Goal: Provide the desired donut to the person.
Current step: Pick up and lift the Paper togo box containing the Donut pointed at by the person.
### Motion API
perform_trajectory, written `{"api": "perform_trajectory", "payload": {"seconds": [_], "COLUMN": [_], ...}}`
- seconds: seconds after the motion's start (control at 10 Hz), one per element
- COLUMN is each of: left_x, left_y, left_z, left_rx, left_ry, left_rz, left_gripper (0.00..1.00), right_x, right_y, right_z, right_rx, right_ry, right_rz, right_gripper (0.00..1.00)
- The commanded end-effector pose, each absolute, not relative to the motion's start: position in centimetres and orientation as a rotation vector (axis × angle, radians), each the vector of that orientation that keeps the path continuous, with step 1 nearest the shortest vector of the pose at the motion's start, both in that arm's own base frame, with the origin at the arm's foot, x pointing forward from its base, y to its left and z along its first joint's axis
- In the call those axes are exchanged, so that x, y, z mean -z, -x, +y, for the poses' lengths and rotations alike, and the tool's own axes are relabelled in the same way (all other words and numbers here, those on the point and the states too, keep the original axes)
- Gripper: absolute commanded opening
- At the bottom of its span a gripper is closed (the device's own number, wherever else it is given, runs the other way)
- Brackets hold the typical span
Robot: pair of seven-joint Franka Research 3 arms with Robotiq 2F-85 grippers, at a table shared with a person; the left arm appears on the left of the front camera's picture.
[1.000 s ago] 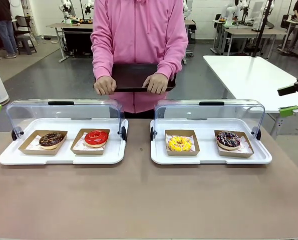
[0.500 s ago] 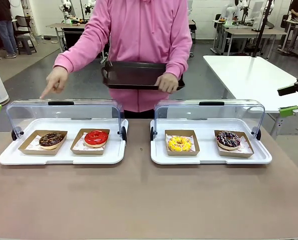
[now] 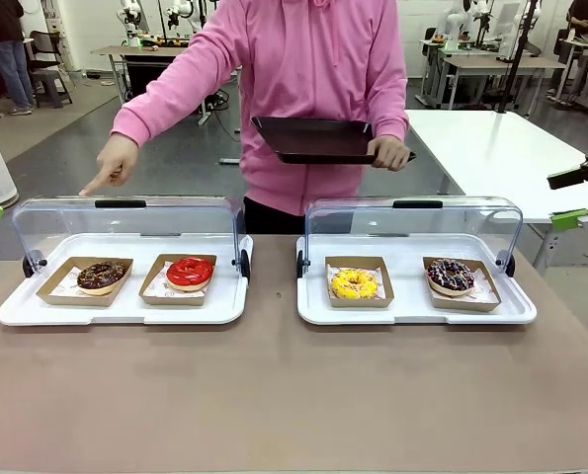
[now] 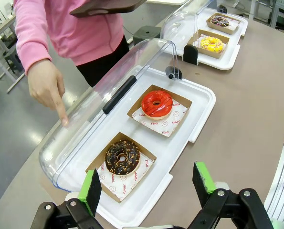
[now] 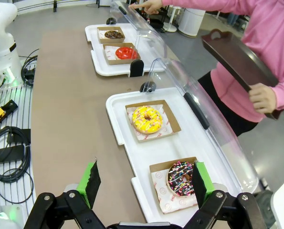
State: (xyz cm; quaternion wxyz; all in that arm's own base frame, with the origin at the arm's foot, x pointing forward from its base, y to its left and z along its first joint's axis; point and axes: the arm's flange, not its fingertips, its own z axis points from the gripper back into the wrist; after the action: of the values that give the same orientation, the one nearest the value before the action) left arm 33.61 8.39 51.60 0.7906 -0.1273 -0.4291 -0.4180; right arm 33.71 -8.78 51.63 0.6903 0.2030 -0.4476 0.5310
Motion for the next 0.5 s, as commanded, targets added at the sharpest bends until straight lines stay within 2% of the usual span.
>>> {"api": "perform_trajectory", "payload": {"seconds": [0.0, 0.3, 0.4], "left_x": [-51.6, -51.6, -51.2], "left_y": [-33.7, -33.6, -34.9], "left_z": [8.4, 8.4, 6.9], "left_rx": [0.898, 0.9, 0.995], "left_ry": [0.281, 0.274, 0.229], "left_rz": [-0.926, -0.924, -0.847], "left_gripper": [1.0, 1.0, 1.0], "right_x": [-51.5, -51.5, -51.5], "right_y": [-33.9, -33.9, -33.9], "right_z": [-8.8, -8.8, -8.8], "right_rx": [-1.194, -1.194, -1.194], "right_ry": [-0.461, -0.461, -0.461], "right_rz": [-1.011, -1.011, -1.011], "right_gripper": [1.0, 1.0, 1.0]}}
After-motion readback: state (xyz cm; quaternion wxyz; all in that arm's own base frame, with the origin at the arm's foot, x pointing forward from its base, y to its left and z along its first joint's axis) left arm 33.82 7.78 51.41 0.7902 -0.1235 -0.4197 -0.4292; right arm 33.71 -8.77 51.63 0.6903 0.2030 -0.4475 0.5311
